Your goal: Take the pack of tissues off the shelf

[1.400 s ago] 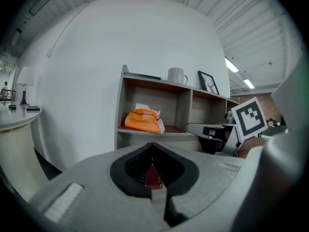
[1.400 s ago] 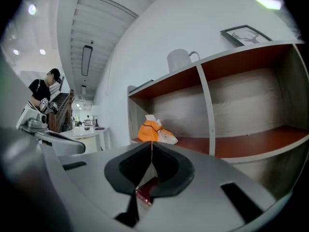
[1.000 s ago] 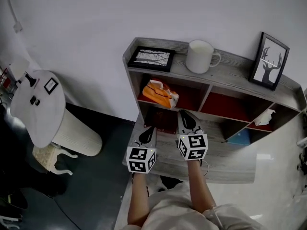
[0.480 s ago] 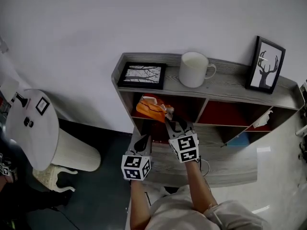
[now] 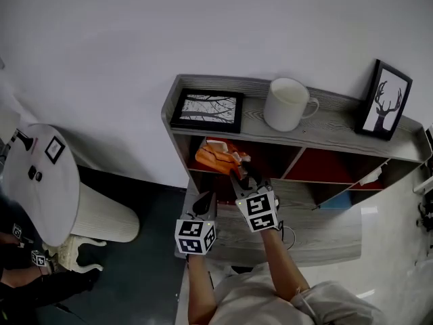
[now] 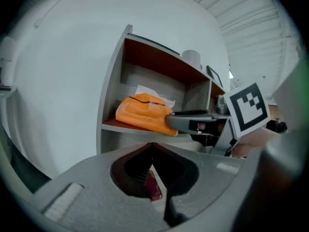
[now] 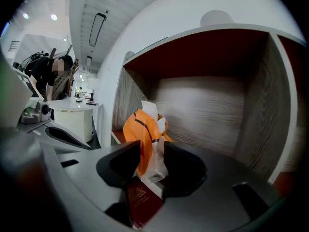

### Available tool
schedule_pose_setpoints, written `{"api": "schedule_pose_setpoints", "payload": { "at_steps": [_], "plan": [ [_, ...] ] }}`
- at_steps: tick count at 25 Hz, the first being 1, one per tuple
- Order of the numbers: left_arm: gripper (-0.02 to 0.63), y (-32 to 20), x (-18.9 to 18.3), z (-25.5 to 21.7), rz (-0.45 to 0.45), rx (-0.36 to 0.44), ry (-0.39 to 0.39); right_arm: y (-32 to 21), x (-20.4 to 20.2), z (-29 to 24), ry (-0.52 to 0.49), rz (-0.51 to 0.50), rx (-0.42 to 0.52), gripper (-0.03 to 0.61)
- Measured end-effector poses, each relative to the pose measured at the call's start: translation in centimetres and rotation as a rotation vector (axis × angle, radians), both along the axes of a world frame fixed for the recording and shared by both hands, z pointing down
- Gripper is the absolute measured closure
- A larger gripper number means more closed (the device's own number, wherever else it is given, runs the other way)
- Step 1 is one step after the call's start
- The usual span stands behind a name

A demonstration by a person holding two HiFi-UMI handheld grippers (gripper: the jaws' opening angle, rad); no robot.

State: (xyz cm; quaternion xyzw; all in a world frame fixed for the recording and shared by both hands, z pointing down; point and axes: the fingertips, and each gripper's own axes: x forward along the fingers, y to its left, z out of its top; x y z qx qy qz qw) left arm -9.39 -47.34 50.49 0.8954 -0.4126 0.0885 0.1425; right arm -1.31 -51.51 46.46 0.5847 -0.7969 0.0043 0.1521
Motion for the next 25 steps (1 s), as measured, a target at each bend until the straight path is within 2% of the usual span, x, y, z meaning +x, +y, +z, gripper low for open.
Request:
{"api": "schedule_pose_setpoints", "payload": {
  "at_steps": [8,13,25],
  "plan": [
    [0.606,-0.8,-1.5,0.2,-0.044,-0.016,0.035,-0.5,-0.5,0.2,0.033,-0.018,-0.012,0.515],
    [0.606,-0.6,-1.7,0.5,-0.049,-0.018,0.032,-0.5,-0.5,-0.2,0.014,-0.013,0.009,0.551],
    [0.606,0.0,-3.2,0.0,-0.100,-0.009,0.024,0.6,-0.4,-2.1,0.008,-0.004,0.080,0.561]
  ]
}}
